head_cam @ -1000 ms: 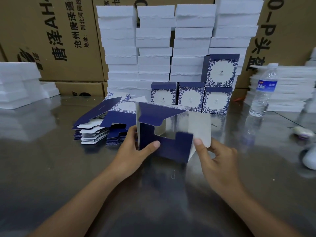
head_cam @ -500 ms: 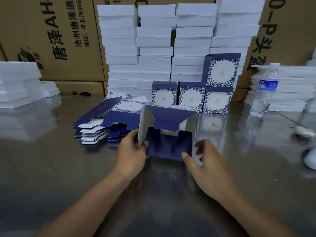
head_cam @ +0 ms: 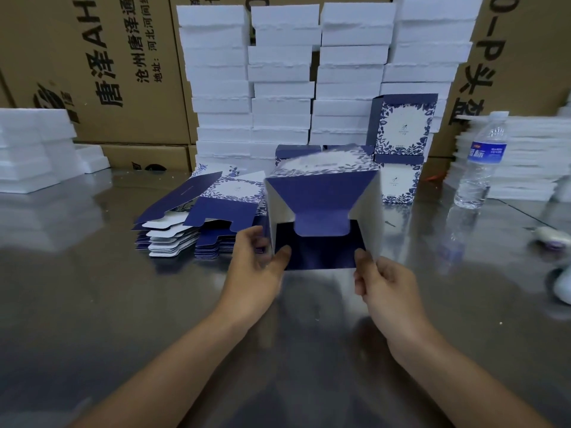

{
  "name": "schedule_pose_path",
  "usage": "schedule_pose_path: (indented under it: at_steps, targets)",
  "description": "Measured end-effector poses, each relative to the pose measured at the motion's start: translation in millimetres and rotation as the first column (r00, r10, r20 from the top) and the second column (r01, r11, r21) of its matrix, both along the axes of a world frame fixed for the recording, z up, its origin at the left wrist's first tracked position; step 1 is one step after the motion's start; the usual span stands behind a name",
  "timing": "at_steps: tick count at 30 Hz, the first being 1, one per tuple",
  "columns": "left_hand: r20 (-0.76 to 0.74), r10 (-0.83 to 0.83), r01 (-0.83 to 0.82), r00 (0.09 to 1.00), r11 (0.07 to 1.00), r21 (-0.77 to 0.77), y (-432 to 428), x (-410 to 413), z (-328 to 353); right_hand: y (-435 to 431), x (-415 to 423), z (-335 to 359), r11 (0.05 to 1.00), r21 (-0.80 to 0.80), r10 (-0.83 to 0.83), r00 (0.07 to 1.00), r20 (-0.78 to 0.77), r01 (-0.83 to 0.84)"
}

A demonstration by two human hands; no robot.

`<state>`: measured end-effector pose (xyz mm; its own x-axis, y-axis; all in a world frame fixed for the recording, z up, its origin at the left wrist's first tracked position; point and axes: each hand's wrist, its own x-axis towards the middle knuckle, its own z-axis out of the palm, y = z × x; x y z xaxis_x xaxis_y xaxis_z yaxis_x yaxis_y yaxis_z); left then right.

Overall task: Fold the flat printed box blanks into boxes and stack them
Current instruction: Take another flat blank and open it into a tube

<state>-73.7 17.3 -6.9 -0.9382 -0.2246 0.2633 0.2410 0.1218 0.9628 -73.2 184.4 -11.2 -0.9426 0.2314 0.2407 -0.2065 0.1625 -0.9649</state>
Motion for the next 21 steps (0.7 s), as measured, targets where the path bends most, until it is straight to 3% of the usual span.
schedule_pose_path:
  at_steps: [3,5,11,16,21]
  targets:
    - [0.259,-0.242,0.161,0.935,0.941,0.297,3.1,-0.1,5.1,-1.6,1.9,-0.2,0.999,-0.038,0.010,1.000,-0.028,-0.011]
    - [0.275,-0.378,0.262,0.884,0.888,0.378,4.8,2.2,6.2,-2.6,2.7,0.5,0.998,-0.057,0.018,0.999,-0.038,-0.021]
    - [0.215,-0.408,0.303,0.887,0.866,0.397,15.4,4.8,-3.2,-3.7,5.5,4.7,0.961,-0.272,0.083,0.992,0.093,-0.055]
    - [0.187,-0.387,0.303,0.903,0.882,0.361,16.6,8.6,-3.2,-1.6,8.9,8.4,0.978,-0.172,0.141,0.979,0.150,-0.114]
    - [0.112,-0.463,0.393,0.879,0.838,0.378,17.9,11.7,-1.0,-3.3,11.5,12.0,0.971,-0.173,0.188,0.974,0.123,-0.166]
